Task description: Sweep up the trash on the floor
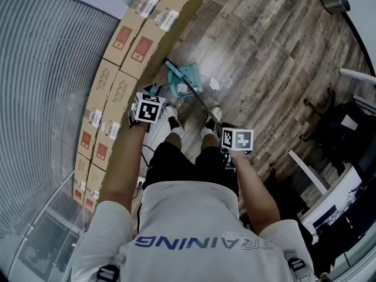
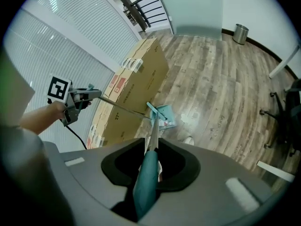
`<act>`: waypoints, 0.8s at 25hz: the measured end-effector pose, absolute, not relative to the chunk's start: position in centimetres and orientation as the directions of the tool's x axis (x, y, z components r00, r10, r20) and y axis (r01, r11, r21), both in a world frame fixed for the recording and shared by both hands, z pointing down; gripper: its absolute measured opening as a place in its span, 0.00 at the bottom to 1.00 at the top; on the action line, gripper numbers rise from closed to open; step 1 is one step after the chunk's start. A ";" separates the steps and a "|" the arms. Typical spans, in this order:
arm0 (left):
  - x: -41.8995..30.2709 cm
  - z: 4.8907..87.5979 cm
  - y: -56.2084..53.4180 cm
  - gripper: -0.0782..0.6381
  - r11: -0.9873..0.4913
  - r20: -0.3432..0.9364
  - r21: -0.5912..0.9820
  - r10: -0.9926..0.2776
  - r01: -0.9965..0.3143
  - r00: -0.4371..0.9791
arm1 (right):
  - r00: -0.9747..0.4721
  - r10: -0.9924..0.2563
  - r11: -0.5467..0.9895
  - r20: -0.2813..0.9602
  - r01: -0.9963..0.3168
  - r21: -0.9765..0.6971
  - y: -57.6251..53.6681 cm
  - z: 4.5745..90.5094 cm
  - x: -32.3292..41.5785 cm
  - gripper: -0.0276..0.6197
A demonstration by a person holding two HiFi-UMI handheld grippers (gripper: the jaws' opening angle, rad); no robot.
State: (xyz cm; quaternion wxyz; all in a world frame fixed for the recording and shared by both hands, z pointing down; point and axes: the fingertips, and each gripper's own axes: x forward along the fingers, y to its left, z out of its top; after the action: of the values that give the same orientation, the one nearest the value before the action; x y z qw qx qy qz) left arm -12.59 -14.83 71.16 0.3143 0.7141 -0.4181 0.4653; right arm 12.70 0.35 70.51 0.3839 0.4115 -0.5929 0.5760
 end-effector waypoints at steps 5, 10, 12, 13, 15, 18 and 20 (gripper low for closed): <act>-12.6 71.2 -14.8 0.24 -0.453 0.927 0.060 -0.305 -0.889 0.218 | -0.370 -0.092 -0.152 0.924 -0.912 -0.381 0.4 69.5 17.1 0.20; -12.6 71.2 -14.8 0.24 -0.456 0.927 0.058 -0.306 -0.888 0.218 | -0.268 -0.140 -0.260 0.953 -0.919 -0.296 1.0 68.3 24.3 0.20; -12.6 71.2 -14.7 0.24 -0.455 0.927 0.057 -0.306 -0.888 0.216 | -0.208 -0.149 -0.289 0.967 -0.926 -0.244 1.3 68.2 27.1 0.20; -12.6 71.2 -14.7 0.24 -0.455 0.927 0.057 -0.306 -0.889 0.216 | -0.177 -0.151 -0.301 0.973 -0.929 -0.215 1.4 68.3 28.3 0.20; -12.6 71.2 -14.8 0.24 -0.455 0.927 0.057 -0.306 -0.889 0.216 | -0.114 -0.147 -0.324 0.983 -0.933 -0.157 1.7 68.8 30.3 0.20; -12.7 71.3 -14.7 0.24 -0.455 0.928 0.056 -0.305 -0.889 0.214 | -0.032 -0.123 -0.360 0.992 -0.930 -0.075 2.5 69.9 32.2 0.20; -12.7 71.3 -14.6 0.24 -0.456 0.928 0.055 -0.305 -0.888 0.214 | -0.001 -0.099 -0.378 0.995 -0.925 -0.038 3.2 70.9 32.5 0.20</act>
State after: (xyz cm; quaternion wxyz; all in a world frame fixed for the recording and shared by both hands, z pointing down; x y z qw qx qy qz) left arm -12.67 -14.59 71.26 0.3121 0.7137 -0.4180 0.4674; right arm 32.46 3.25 70.89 0.3640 0.6059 -0.4225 0.5673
